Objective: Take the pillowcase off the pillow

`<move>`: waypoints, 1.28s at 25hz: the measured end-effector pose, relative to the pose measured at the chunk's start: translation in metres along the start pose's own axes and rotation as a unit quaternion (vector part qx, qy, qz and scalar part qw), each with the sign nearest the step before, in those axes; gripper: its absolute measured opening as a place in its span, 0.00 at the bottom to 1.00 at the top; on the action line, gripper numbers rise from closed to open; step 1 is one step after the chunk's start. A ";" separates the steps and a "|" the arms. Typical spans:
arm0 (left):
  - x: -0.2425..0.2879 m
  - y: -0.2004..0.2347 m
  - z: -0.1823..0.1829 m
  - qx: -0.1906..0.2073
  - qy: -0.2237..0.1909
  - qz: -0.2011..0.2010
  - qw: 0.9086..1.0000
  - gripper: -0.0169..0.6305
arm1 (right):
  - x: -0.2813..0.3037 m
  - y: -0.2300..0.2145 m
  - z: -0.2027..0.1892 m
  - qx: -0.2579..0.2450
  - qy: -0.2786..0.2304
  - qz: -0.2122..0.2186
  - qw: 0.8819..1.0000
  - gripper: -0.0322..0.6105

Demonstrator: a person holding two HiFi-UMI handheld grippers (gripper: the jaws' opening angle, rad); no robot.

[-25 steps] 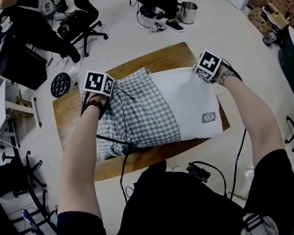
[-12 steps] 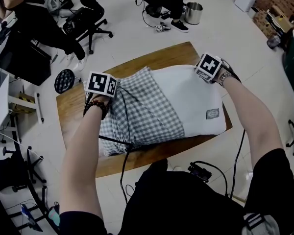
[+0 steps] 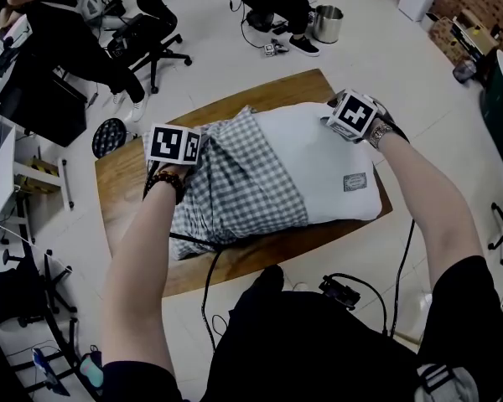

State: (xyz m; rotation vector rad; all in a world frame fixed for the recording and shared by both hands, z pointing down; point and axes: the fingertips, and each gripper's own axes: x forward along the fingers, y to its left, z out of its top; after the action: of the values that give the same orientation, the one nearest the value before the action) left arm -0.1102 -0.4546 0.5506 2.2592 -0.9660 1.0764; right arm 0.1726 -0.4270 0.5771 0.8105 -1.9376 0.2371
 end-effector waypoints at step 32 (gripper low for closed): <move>-0.092 -0.141 -0.133 -0.044 -0.168 0.102 0.980 0.27 | -0.068 0.223 -0.069 -0.126 -0.067 0.010 0.990 0.39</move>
State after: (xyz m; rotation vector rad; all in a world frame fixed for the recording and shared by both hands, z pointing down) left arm -0.1094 -0.2408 0.5415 2.3519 -1.3773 0.7231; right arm 0.1019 -0.1951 0.5925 0.6533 -2.0512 -0.0535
